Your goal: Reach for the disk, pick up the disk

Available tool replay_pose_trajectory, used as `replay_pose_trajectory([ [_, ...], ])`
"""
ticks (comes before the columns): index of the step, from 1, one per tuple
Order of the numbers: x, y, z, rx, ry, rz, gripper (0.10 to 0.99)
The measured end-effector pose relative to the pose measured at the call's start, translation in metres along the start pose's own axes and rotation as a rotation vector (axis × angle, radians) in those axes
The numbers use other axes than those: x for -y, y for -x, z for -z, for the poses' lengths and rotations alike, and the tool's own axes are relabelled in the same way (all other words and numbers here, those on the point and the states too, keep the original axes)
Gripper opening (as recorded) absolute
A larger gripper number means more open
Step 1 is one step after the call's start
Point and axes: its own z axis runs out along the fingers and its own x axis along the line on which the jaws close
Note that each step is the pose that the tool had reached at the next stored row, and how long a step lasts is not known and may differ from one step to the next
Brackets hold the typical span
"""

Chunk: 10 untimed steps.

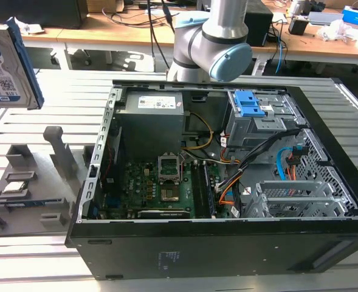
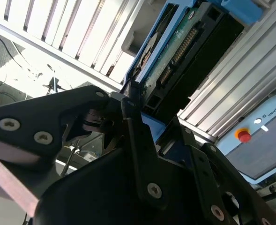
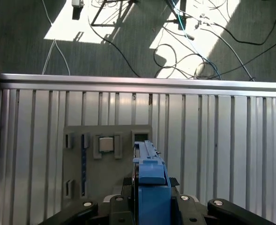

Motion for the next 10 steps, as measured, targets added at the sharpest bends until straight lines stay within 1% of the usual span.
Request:
replay_pose_trajectory([
  [3,0.0002,-0.0001,0.0124,0.0001,0.004,0.000,0.365],
  [10,0.0003,-0.0001,0.0279,0.0002,0.008,0.000,0.365],
])
